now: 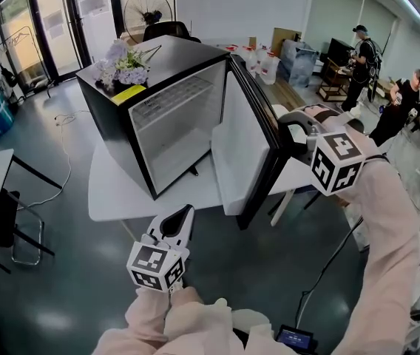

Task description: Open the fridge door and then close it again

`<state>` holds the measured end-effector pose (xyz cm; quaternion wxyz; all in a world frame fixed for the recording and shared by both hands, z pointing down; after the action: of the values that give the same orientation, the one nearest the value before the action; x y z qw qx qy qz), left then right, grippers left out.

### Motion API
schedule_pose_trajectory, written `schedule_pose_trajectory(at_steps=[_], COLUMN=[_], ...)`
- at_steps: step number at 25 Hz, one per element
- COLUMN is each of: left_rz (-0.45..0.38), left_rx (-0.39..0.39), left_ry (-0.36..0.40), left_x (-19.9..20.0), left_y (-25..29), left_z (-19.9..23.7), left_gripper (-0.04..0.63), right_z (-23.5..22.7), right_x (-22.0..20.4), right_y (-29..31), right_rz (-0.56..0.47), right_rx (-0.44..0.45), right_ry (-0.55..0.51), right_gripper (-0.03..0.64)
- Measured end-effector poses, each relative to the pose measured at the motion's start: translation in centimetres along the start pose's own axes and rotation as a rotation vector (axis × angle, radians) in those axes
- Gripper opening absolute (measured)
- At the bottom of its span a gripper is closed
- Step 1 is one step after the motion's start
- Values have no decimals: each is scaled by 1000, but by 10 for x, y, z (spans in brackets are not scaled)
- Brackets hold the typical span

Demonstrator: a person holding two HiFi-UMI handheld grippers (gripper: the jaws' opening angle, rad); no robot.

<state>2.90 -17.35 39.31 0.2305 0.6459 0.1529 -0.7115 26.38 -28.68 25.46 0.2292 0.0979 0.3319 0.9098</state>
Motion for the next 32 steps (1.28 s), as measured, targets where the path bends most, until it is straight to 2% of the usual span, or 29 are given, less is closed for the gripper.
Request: schedule_pose_trajectory(at_steps=[7, 16, 26, 30, 32], left_rz=[4, -6, -18, -17, -17], left_rx=[20, 83, 161, 193, 208], left_ry=[-4, -8, -26, -28, -28], left_x=[-2, -1, -3, -4, -3], left_y=[-7, -27, -50, -55, -58], left_z=[-2, 15, 34, 44, 48], left_gripper=[11, 11, 11, 11, 11], right_z=[-4, -18, -34, -38, -42], right_x=[19, 53, 85, 97, 104], right_y=[1, 16, 37, 51, 56], right_rz=[-54, -119, -126, -123, -129], right_rx=[-10, -28, -79, -97, -107], right_ry=[-6, -20, -146, -232, -242], right_gripper=[206, 204, 163, 167, 164])
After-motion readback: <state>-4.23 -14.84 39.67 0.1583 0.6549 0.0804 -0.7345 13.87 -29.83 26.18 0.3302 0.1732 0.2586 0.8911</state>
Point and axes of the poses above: the fingertips, and each gripper's own axes: y forward along the fingers, z to its left, x out of its top, the point moved 6 cm from there along -y, backward along the fingers, and after that the axes turned 1 degree about x, right-handed, at the moved point
